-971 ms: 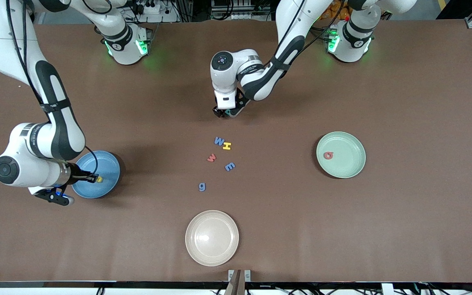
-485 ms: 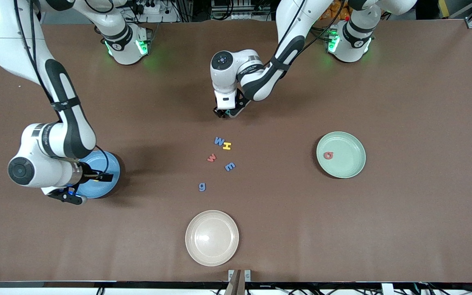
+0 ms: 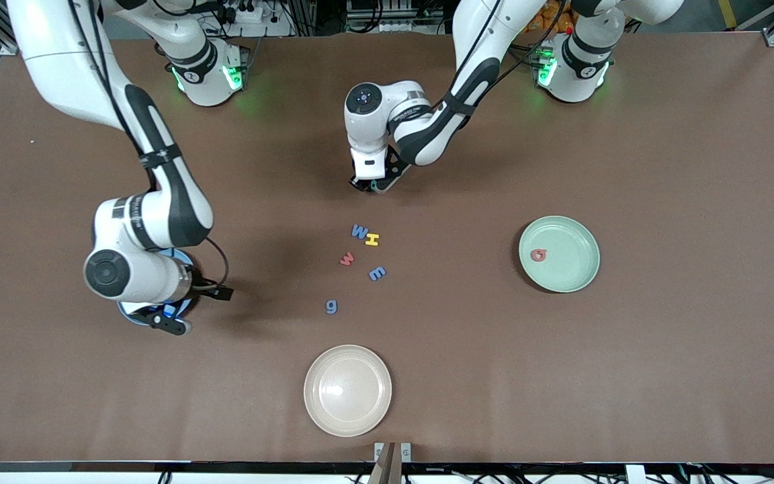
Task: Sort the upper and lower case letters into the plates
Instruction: 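Grasp the teal R with the left gripper while the right gripper withdraws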
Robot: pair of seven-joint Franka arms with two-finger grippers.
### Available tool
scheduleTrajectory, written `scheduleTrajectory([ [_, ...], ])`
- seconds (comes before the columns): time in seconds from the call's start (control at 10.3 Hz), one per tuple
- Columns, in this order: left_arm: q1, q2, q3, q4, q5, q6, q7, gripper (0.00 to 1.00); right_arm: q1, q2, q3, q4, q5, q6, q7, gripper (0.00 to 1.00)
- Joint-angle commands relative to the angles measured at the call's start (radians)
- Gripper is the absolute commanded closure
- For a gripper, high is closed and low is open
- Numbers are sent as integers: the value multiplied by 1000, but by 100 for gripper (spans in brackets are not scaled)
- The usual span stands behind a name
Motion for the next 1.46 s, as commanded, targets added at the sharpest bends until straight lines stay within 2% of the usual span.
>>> scheduleTrajectory([
  [0.0, -2, 6, 8, -8, 27, 2, -2, 68, 28, -20, -2, -15, 56, 30, 47, 0],
  [0.39, 45, -12, 7, -8, 25, -17, 80, 73, 101, -15, -3, -20, 57, 93, 170, 0],
  [0.68, 129, -64, -1, -7, 13, -124, 227, 73, 155, -14, -3, -20, 57, 113, 271, 0],
  [0.97, 218, -107, -16, -11, 12, -236, 399, 73, 255, -6, -5, -20, 57, 166, 426, 0],
  [1.07, 252, -121, -18, -19, 12, -259, 444, 74, 301, 9, -5, -18, 55, 194, 534, 0],
  [1.36, 379, -184, -53, -106, 12, -270, 626, 74, 377, 64, -5, -20, 55, 260, 656, 0],
])
